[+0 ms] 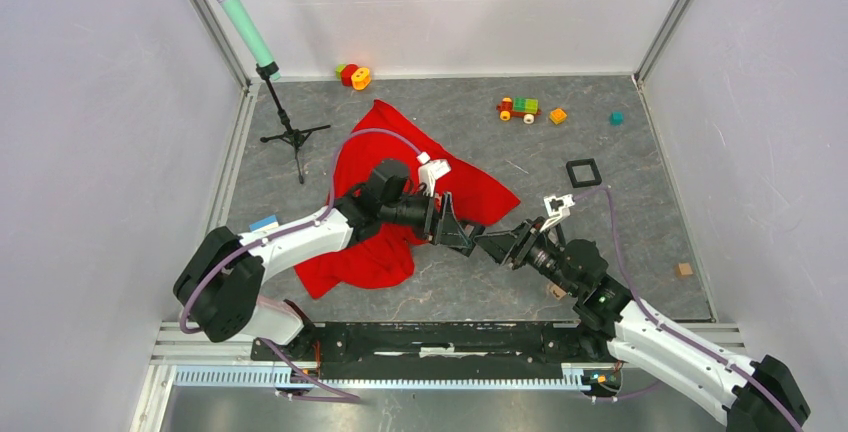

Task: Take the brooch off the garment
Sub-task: Open the brooch box.

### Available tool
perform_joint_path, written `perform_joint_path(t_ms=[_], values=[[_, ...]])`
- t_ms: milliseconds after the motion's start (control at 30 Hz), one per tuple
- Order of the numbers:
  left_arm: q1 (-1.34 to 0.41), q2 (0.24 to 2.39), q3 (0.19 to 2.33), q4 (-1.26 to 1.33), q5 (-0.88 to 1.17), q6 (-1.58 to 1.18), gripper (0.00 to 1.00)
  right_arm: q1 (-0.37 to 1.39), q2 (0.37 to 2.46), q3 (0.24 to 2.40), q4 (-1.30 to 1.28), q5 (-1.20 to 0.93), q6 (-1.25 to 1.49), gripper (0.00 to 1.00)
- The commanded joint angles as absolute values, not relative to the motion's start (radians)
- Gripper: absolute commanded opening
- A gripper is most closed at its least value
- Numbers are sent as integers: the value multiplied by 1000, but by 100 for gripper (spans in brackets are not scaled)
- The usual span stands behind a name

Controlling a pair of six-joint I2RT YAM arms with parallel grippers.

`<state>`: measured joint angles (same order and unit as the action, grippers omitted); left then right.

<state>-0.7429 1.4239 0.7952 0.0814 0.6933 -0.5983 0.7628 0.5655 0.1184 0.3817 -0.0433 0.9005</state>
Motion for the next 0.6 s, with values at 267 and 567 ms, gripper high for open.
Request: perform_joint_path(t_ms=[267, 567], values=[[-747, 1357, 778, 120, 701, -619, 28, 761, 614, 162, 286, -7, 865, 59], [-746, 1343, 778, 142, 683, -645, 25, 761, 595, 163, 168, 55, 853, 59]])
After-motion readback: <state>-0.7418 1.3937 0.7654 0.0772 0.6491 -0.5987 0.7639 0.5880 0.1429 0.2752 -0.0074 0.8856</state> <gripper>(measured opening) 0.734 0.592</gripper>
